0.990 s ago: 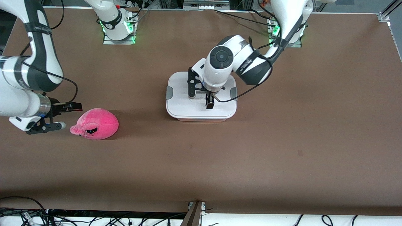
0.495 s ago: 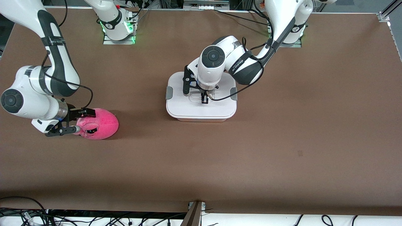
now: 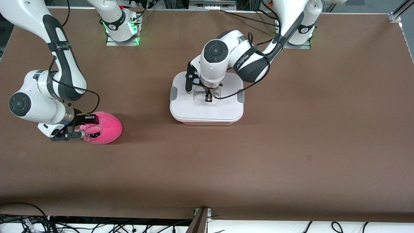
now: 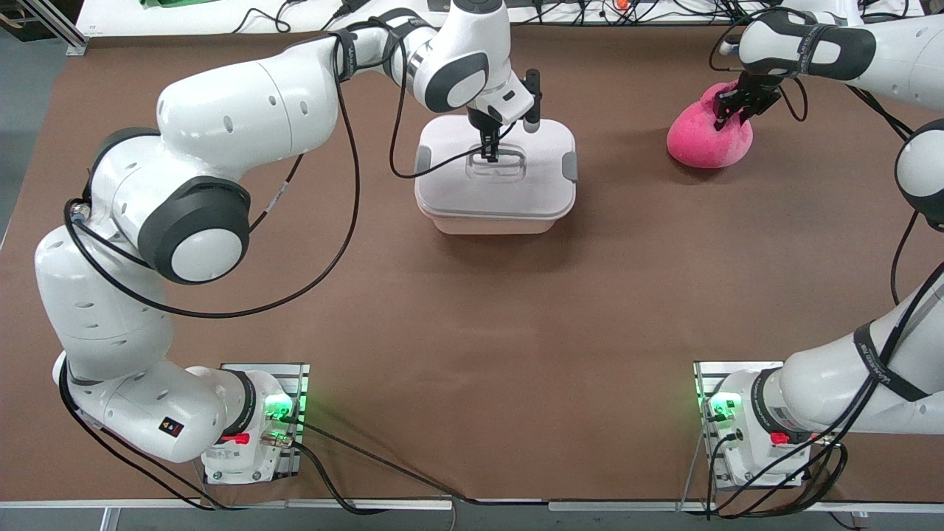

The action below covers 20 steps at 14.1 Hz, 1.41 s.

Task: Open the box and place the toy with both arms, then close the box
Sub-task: 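Lift the lid off with the left gripper while the right gripper grasps the plush, then lift the pink plush with the right gripper and lower it into the box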

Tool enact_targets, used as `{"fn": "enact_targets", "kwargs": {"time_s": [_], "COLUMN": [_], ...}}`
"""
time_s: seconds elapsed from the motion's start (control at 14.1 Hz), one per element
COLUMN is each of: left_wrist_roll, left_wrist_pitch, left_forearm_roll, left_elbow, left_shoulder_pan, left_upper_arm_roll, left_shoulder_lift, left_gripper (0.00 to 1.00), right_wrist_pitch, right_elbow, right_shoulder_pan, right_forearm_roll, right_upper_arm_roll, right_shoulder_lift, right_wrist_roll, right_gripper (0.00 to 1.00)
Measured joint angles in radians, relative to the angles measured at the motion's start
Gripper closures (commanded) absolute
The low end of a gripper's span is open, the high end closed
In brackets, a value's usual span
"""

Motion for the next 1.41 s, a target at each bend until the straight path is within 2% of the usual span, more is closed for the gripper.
{"fn": "enact_targets", "kwargs": {"time_s": [0.35,0.57,0.71,0.85,0.99,1.2,1.27,1.41], "left_wrist_roll": [-0.002,0.004,0.016,0.067,0.144,0.271,0.3,0.339], "left_wrist_pitch": [-0.143,-0.247,-0.301,-0.327,-0.331,-0.338,-0.338,-0.338], "left_forearm_roll": [0.0,0.0,0.001,0.002,0.003,0.005,0.009,0.018], "left_elbow": [0.04,0.064,0.067,0.067,0.066,0.058,0.055,0.044], "left_shoulder_pan": [0.037,0.158,0.229,0.292,0.364,0.466,0.492,0.542], "left_upper_arm_roll": [0.005,0.009,0.012,0.015,0.018,0.021,0.022,0.023], "left_shoulder_lift": [-0.132,-0.19,-0.231,-0.254,-0.257,-0.252,-0.249,-0.243], "left_gripper": [1.0,1.0,1.0,1.0,1.0,1.0,1.0,1.0], "right_wrist_pitch": [-0.011,-0.187,-0.337,-0.409,-0.425,-0.428,-0.432,-0.45], "right_elbow": [0.035,0.151,0.245,0.313,0.338,0.34,0.34,0.34], "right_shoulder_pan": [0.016,0.032,0.038,0.04,0.044,0.052,0.057,0.102], "right_forearm_roll": [0.0,0.0,0.0,-0.001,-0.036,-0.14,-0.166,-0.226], "right_upper_arm_roll": [0.006,0.066,0.135,0.225,0.327,0.488,0.53,0.571], "right_shoulder_lift": [-0.003,-0.016,-0.034,-0.047,-0.057,-0.06,-0.06,-0.059], "right_wrist_roll": [-0.007,-0.038,-0.062,-0.078,-0.086,-0.09,-0.09,-0.101], "right_gripper": [1.0,1.0,1.0,1.0,1.0,1.0,1.0,1.0]}}
